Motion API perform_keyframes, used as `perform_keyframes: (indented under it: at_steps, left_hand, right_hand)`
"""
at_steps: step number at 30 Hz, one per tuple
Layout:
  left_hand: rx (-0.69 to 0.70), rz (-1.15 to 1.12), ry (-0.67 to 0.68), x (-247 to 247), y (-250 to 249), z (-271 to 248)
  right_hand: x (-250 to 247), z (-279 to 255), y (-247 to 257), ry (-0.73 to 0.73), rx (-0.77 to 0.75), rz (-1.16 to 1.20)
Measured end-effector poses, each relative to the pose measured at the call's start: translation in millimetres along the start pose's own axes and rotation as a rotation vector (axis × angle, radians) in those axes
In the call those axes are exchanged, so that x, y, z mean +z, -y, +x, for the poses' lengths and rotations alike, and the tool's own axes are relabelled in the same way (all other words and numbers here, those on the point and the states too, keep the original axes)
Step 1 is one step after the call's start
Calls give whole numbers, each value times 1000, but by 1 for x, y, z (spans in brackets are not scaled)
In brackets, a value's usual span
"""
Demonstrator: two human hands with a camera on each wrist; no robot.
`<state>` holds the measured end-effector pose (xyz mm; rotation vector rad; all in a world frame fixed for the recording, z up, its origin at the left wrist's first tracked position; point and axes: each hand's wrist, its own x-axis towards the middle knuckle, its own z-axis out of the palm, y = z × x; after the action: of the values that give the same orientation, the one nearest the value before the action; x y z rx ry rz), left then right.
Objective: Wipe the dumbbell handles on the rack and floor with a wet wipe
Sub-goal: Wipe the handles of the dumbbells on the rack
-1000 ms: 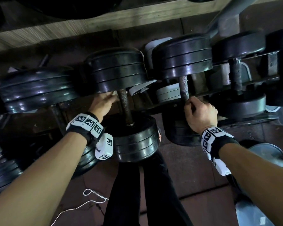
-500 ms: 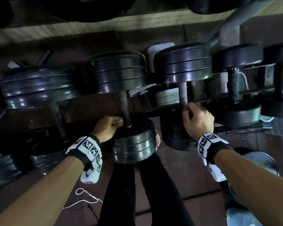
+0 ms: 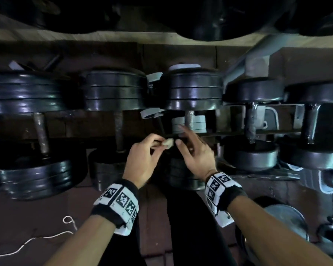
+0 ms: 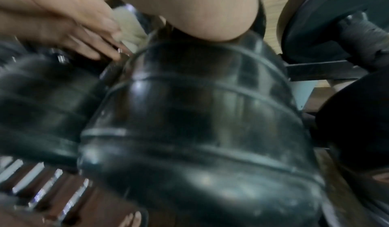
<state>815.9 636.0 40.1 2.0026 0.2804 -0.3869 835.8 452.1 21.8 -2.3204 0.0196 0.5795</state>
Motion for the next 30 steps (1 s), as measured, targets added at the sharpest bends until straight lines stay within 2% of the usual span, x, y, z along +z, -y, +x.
perform_keyframes:
  at_steps: [3,6,9,12,14,16,19,22,25,30]
  left_hand:
    - [-44,-75,-49,31,-21,6]
    - [-120,-146,-94,53,-32,7]
    - [-133,-23,-32,67,-33,4]
    - [-68,322,-93,57,-14,4]
    - [-105,581,-150,38,3,3]
    - [-160,765,-188,20,19,0]
    - [-144,973,-228,9,37,-6]
    - [-128,1052,-260,19,40,-3]
    - [-223,1051,-286,27,36,3]
    - [-235,1042,-311,29,37,4]
  right_hand:
    - [-26,11,-12,265,89,393]
    - [-56,22,-23,364,159,538]
    - [-70,26,-47,368,201,522]
    - [-72,30,-79,232,282,441]
    - [-72,37,-96,185,298,288]
    - [-69,44,-103,200,247,149]
    - [-61,56,-95,313,144,74]
    - [-43,74,-87,367,86,-54]
    - [-29,83,-85,425,51,-105]
    - [-33,82,-91,514,-20,-34]
